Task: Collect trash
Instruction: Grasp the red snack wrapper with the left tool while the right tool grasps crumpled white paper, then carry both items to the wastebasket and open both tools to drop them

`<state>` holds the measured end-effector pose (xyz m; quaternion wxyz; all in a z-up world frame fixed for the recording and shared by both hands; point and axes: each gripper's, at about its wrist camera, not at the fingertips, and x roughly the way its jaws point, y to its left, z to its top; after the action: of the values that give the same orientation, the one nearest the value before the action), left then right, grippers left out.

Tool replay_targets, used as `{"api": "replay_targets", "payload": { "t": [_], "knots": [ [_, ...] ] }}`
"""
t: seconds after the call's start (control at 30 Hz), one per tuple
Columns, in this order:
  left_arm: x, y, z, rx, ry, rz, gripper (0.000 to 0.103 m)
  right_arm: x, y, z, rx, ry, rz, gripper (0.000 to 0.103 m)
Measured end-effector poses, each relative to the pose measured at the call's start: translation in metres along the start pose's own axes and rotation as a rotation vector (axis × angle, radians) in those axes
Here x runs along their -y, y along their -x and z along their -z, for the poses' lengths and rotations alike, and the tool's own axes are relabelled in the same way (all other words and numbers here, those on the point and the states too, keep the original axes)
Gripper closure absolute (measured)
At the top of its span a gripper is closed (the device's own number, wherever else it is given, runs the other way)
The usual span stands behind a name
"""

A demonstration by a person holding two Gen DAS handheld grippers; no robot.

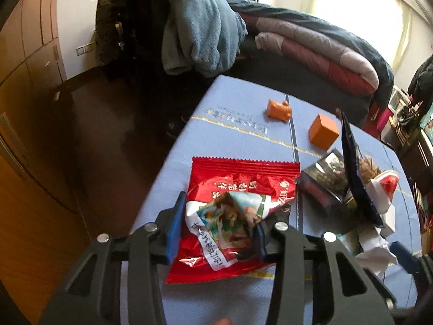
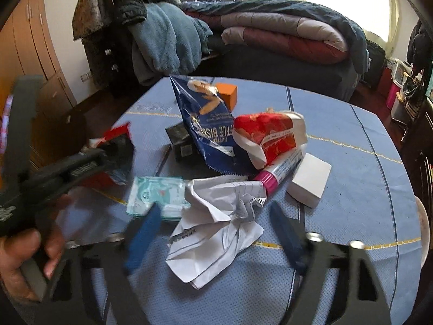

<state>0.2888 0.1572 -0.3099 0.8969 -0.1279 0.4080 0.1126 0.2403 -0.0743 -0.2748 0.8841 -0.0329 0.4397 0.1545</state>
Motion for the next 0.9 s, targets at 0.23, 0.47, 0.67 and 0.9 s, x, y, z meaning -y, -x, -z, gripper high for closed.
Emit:
{"api": "replay_targets", "payload": {
  "t": [0.23,0.47,0.67,0.9],
  "knots": [
    [-0.002,0.030,-0.003,0.050,0.017,0.024,0.060,0.007,0.010,0.004,0.009,0.019,-0.030,0.084],
    [0.017,0.076,-0.001,0.116,-0.012,0.058,0.060,0.027,0.044,0.014,0.044,0.003,-0.080,0.090],
    [0.052,0.110,0.004,0.153,-0.063,0.118,0.060,0.056,0.077,0.027,0.077,-0.041,-0.094,0.090],
    [0.123,0.131,0.013,0.163,-0.178,0.241,0.059,0.105,0.115,0.042,0.155,-0.099,0.004,0.090]
  ]
}}
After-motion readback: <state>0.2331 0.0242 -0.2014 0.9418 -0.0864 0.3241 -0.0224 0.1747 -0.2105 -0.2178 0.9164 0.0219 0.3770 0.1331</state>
